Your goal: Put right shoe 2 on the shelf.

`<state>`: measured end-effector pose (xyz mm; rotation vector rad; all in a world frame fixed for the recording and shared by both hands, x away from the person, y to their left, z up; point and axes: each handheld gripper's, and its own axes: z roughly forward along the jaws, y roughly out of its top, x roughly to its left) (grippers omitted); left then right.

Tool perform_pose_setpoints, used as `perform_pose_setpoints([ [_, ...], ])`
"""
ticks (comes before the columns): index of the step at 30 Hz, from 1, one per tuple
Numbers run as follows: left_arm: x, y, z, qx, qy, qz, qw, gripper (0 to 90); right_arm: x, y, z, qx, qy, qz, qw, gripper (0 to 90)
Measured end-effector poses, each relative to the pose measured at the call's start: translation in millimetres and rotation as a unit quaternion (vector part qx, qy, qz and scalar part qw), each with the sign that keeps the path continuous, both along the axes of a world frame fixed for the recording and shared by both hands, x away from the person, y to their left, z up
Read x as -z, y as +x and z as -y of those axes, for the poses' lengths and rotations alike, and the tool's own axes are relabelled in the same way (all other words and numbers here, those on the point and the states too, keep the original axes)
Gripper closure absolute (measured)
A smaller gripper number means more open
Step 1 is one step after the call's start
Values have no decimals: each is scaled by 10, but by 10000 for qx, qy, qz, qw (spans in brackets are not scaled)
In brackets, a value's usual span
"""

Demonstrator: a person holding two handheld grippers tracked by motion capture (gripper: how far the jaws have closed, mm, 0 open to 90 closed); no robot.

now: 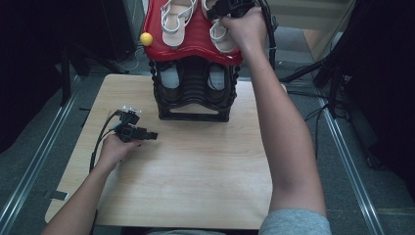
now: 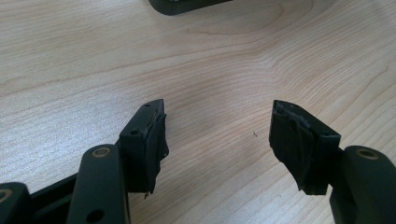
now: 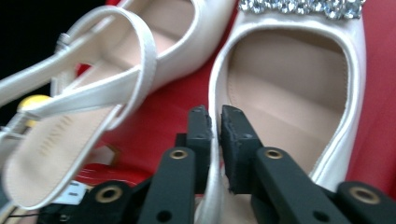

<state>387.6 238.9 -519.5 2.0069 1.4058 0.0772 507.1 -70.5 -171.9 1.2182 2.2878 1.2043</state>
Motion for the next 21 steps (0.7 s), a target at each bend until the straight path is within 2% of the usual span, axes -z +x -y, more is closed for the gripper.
perform_pose_setpoints([
  [6,-6,-4,4,12,12,14,10000,369,-62,-31,45,18,205,16,9998,772],
  [14,0,0,4,8,19,-3,10000,369,-198,-72,180,74,541,13,9985,770],
  [21,-2,-3,6,-7,-2,-7,10000,369,-290,-118,371,187,589,98,9980,775],
])
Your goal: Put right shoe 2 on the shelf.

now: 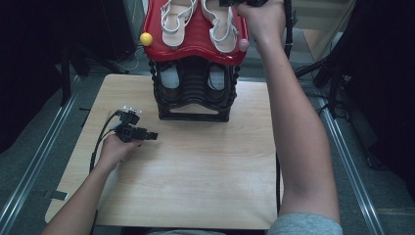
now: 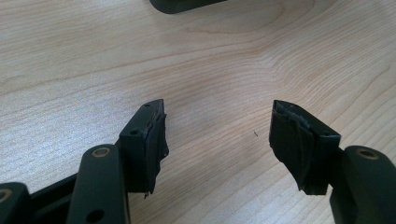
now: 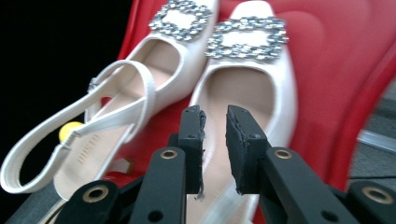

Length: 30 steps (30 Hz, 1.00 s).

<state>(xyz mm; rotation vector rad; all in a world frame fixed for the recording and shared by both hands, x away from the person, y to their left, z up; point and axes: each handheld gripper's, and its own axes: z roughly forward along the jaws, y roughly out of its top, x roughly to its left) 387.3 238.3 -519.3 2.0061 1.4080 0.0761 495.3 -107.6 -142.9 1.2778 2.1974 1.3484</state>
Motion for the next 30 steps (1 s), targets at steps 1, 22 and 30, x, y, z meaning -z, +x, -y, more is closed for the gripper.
perform_pose_setpoints([
  [1,0,0,-1,2,-4,2,10000,369,1,-2,38,23,9,-6,10000,775],
  [22,7,5,-3,36,38,-22,10000,368,460,-94,806,453,285,-61,9985,743],
  [30,-2,-1,-6,25,23,-21,10000,368,795,-183,968,585,254,-110,9979,733],
])
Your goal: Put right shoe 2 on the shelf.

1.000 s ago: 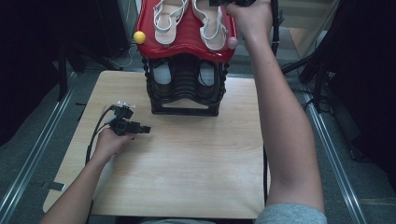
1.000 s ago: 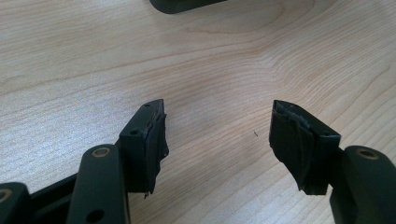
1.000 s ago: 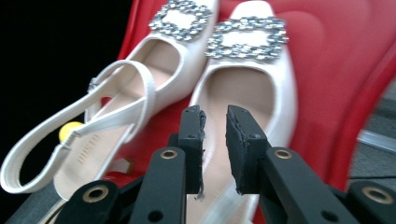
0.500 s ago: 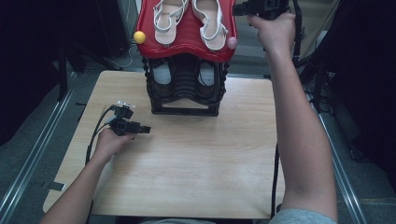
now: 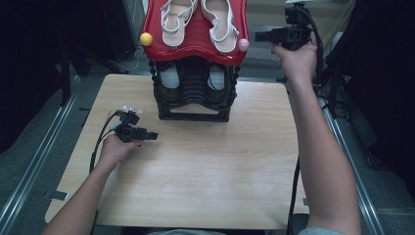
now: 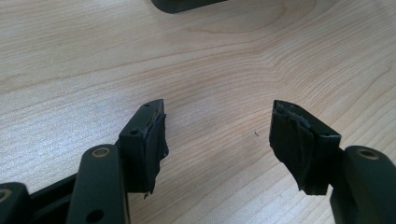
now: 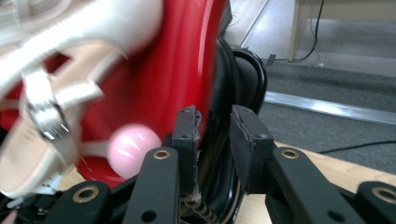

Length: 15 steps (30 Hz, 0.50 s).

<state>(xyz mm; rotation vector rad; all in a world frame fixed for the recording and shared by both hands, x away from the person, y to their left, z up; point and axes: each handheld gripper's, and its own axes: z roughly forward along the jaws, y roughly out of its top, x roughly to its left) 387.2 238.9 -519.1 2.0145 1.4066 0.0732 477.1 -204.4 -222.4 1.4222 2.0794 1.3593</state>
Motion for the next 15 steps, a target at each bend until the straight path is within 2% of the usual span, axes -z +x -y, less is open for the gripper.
perform_pose_setpoints([
  [10,1,1,5,-22,-1,18,10000,368,398,-72,116,-36,53,-192,9998,733],
  [15,-1,1,-9,-39,-15,37,10000,368,575,-153,129,-76,34,-212,9997,734],
])
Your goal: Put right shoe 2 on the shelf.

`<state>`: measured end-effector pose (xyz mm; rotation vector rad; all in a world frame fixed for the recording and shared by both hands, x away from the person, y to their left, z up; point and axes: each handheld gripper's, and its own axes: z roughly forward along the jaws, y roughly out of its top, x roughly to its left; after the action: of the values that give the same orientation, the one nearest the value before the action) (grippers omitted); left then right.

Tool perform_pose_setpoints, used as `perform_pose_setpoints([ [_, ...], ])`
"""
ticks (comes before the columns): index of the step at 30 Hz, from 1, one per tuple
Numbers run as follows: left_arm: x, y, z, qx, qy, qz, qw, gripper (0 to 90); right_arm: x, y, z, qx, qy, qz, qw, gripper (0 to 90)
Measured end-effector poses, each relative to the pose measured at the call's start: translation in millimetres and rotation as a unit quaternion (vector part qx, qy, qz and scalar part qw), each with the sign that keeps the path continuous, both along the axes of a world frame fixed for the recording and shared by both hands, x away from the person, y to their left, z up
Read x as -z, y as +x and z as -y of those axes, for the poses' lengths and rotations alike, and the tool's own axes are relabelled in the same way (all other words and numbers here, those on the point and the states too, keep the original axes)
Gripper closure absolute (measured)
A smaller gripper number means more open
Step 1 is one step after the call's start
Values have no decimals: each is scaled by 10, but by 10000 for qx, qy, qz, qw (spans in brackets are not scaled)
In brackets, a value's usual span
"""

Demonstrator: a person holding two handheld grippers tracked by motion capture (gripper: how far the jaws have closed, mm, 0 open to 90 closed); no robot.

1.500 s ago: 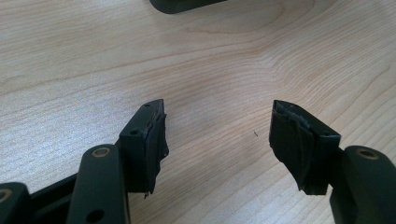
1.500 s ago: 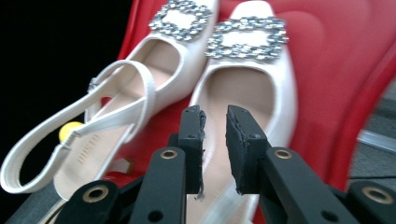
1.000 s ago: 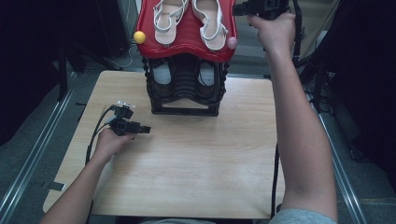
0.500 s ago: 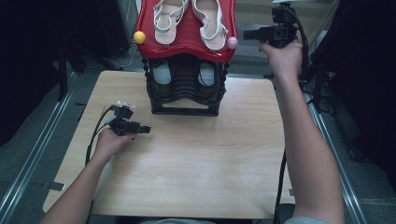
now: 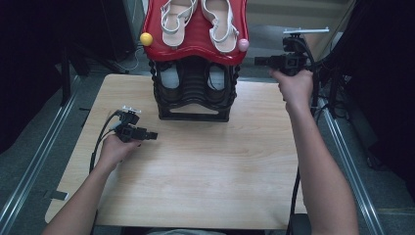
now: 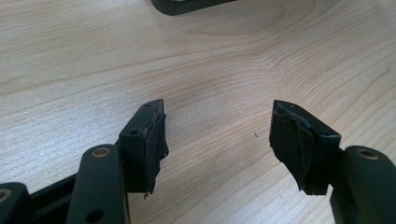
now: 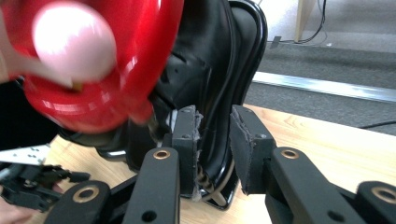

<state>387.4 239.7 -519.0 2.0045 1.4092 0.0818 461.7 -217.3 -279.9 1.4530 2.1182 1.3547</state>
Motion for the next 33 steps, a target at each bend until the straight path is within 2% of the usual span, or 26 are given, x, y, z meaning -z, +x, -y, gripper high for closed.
perform_pose_setpoints([
  [22,3,-2,12,13,8,30,10000,368,878,-284,55,-117,156,-472,9987,735],
  [27,3,-2,12,44,22,16,10000,368,1047,-352,27,-211,142,-541,9982,732],
  [33,2,-3,15,20,11,37,10000,367,1261,-425,21,-309,256,-641,9971,728],
])
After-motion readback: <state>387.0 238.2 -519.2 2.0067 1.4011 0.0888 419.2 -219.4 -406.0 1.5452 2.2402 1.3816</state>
